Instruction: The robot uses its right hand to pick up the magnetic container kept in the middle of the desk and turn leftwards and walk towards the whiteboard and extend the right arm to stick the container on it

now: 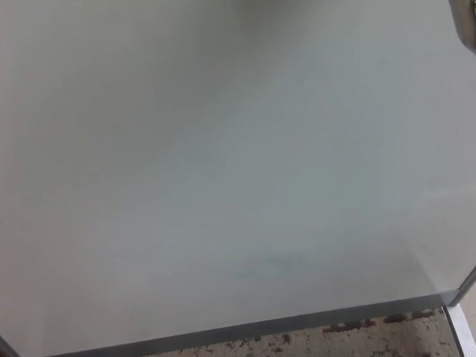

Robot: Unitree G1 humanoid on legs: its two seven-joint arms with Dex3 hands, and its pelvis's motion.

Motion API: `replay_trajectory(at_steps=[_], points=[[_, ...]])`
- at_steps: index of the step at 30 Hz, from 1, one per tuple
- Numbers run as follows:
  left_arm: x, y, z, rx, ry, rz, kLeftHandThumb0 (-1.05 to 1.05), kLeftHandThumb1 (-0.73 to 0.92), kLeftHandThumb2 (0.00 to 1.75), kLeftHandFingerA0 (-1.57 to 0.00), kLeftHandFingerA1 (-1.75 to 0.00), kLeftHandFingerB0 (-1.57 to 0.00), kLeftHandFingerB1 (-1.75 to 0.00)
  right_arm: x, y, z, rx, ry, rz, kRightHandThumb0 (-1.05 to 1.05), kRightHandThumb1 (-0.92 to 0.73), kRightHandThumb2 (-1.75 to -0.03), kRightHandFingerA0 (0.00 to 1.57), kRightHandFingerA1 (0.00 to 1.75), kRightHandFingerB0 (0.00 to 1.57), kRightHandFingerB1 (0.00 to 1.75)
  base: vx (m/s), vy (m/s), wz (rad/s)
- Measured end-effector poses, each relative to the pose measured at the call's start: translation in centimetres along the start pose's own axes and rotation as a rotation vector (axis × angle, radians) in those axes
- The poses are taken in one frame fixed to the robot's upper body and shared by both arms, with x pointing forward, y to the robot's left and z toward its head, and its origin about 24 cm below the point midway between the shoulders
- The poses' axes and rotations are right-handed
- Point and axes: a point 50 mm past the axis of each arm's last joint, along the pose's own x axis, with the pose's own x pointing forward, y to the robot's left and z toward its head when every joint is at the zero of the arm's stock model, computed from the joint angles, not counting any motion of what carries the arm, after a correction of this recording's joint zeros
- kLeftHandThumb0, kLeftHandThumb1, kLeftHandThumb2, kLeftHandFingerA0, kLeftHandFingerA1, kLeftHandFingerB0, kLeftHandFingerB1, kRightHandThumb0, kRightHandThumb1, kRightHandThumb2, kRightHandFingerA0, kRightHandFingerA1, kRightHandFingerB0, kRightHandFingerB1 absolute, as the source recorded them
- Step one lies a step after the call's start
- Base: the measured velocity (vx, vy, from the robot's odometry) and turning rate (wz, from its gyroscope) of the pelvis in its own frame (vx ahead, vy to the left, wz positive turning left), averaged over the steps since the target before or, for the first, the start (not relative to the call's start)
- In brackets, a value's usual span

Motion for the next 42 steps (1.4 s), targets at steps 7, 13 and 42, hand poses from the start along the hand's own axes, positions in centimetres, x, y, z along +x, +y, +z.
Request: replay_trajectory(at_steps=[7, 13, 42], points=[[0.2, 0.4, -0.2, 0.015, 0.015, 0.013, -0.02, 0.79, 0.79, -0.88, -0.94, -0.85, -0.89, 0.1, 0.4, 0.6, -0.072, 0.028, 0.087, -0.77, -0.62, -0.59, 0.00, 0.00, 0.00, 0.00, 0.00, 0.000, 0.00], [0.2, 0.3, -0.2, 0.014, 0.017, 0.013, 0.00, 0.77, 0.82, -0.89, -0.91, -0.87, -0.91, 0.3, 0.6, 0.8, -0.101, 0.043, 0.135, -0.89, -0.59, -0.68, 0.00, 0.00, 0.00, 0.00, 0.00, 0.000, 0.00], [0.1, 0.0, -0.2, 0.022, 0.020, 0.021, -0.02, 0.78, 0.82, -0.90, -0.93, -0.84, -0.88, 1.3, 0.4, 2.4, -0.083, 0.150, 0.307, -1.05, -0.92, -0.68, 0.00, 0.00, 0.00, 0.00, 0.00, 0.000, 0.00]])
